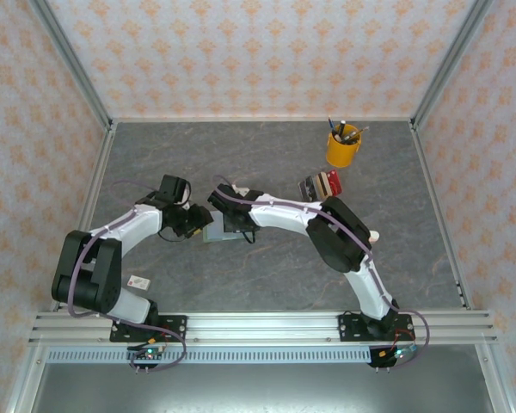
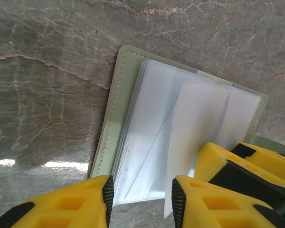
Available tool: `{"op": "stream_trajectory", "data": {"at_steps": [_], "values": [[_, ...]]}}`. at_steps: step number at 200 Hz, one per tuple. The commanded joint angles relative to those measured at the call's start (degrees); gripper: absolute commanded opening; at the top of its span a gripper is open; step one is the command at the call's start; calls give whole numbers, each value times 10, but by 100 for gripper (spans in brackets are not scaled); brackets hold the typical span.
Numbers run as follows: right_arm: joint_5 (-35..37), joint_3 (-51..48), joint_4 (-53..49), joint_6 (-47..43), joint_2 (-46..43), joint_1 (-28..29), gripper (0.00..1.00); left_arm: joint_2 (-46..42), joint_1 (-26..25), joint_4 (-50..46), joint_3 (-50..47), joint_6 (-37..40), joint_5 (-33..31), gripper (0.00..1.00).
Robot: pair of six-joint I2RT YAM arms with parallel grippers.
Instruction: Take the credit cards out of the card holder
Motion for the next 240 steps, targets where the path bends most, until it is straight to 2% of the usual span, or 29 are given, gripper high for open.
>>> {"op": "stream_trajectory", "data": {"at_steps": [1,36,67,102,186,240], "values": [[-26,-43,-18,13,30,-23,52,15,3,22,2,5,24,40],[-58,-59,4,18,17,-31,50,39,3,27,8,8,34,34],[-63,-60,7,18,15,-34,48,53,2,20,10,13,14,33],[-69,-60,6,18,20,-34,47,67,2,33,9,14,32,28],[-78,-58,7,15,25,-34,44,78,-15,34,25,28,64,29],[-85,-61,11,13,20,-35,39,66,-28,23,40,36,65,23]]}}
